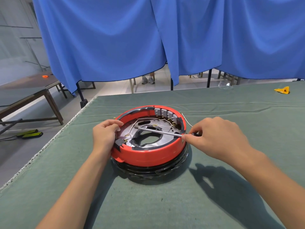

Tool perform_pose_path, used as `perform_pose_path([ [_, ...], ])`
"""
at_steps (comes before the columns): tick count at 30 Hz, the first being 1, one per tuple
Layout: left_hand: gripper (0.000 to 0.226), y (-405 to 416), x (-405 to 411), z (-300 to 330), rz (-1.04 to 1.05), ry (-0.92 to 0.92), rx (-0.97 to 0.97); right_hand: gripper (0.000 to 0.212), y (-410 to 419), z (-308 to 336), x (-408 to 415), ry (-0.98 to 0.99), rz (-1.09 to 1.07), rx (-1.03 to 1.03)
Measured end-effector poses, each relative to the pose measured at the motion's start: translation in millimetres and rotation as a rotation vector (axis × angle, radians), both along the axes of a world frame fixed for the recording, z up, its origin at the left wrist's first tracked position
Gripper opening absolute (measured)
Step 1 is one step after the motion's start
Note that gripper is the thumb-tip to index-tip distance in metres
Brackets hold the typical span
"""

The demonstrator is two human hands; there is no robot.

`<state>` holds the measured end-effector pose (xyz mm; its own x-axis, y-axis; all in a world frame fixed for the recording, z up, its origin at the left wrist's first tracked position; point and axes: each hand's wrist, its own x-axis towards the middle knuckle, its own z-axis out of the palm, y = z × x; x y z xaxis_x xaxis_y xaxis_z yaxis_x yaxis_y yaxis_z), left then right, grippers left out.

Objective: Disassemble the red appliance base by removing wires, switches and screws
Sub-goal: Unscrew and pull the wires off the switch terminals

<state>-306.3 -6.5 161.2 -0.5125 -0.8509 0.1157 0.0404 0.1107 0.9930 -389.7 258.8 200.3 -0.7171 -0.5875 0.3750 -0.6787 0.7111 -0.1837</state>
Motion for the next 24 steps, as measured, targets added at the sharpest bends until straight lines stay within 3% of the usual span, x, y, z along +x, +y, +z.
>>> perform_pose_path([
  [7, 0.029, 2.6, 2.5, 6.9, -0.008, -0.115, -0.206, 0.041, -6.1, -12.8, -3.5, -0.057, -0.071, -0.023],
  [11, 0.018, 7.8, 6.0, 24.4, 0.107, -0.457, -0.731, 0.046, -8.8, -17.3, -4.4, -0.121, -0.106, -0.061],
  [13, 0.019, 16.8, 4.5, 34.2, 0.084, -0.530, -0.913, 0.054, -9.6, -20.1, -4.6, -0.193, -0.150, -0.089],
  [15, 0.018, 27.5, -1.6, 42.3, 0.024, -0.617, -0.943, 0.064, -11.5, -23.5, -4.5, -0.285, -0.188, -0.115],
  [20, 0.022, 41.5, -22.0, 43.3, -0.046, -1.097, -1.112, 0.076, -12.4, -26.7, -5.8, -0.440, -0.216, -0.167],
  [24, 0.027, 46.2, -30.1, 35.5, -0.024, -1.218, -1.215, 0.079, -12.2, -28.9, -4.2, -0.482, -0.210, -0.175],
])
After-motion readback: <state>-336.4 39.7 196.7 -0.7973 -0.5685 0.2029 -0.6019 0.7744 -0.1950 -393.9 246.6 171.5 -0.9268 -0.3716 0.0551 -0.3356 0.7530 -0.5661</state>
